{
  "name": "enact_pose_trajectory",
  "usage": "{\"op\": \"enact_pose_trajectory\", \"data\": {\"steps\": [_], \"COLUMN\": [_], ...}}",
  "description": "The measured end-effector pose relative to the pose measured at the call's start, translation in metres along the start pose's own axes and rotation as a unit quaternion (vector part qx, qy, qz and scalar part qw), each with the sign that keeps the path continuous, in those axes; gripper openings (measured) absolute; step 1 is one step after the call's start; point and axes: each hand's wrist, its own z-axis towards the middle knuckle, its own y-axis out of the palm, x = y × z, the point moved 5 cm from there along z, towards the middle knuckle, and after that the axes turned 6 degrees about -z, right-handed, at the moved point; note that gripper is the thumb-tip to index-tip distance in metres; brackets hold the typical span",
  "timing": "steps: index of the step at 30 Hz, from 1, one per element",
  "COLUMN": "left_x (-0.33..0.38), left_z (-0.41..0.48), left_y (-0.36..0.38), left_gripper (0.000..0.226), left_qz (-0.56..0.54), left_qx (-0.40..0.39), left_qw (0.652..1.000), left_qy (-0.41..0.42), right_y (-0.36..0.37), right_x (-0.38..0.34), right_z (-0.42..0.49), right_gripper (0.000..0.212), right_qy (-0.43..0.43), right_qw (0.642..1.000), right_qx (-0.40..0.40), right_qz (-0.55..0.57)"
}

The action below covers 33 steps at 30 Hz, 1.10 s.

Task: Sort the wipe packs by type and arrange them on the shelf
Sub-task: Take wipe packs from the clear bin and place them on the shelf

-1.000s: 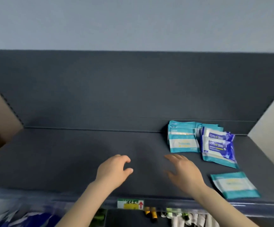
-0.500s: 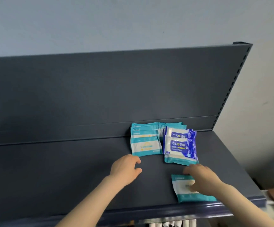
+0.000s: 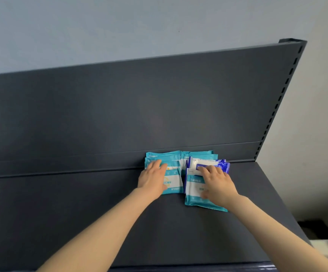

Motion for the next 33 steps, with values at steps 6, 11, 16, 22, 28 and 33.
{"op": "enact_pose_trajectory", "data": {"steps": [6, 11, 16, 22, 28, 33], "left_x": [-0.001, -0.008, -0.002, -0.021, -0.064, -0.110], "left_z": [0.010, 0.006, -0.013, -0.049, -0.093, -0.133], "left_y": [0.000, -0.005, -0.010, -0.032, -0.055, -0.069], "left_gripper": [0.081, 0.082, 0.063, 0.050, 0.037, 0.032], "left_qz": [0.052, 0.041, 0.032, -0.044, -0.072, -0.093], "left_qx": [0.023, 0.009, 0.011, 0.072, 0.116, 0.131], "left_qw": [0.998, 0.997, 0.997, 0.990, 0.977, 0.966], "left_qy": [-0.035, -0.071, -0.071, -0.111, -0.163, -0.203], "right_y": [-0.001, -0.003, -0.007, -0.035, -0.061, -0.066], "right_x": [-0.001, -0.002, 0.000, -0.009, -0.058, -0.111], "right_z": [0.005, 0.001, -0.008, -0.016, -0.015, -0.014], "right_gripper": [0.063, 0.056, 0.050, 0.040, 0.038, 0.040], "right_qy": [0.007, 0.015, 0.022, 0.036, -0.001, -0.043], "right_qw": [0.998, 0.996, 0.995, 0.987, 0.983, 0.984], "right_qx": [0.052, 0.077, 0.094, 0.146, 0.162, 0.148], "right_qz": [-0.041, -0.032, -0.002, 0.058, 0.082, 0.087]}}
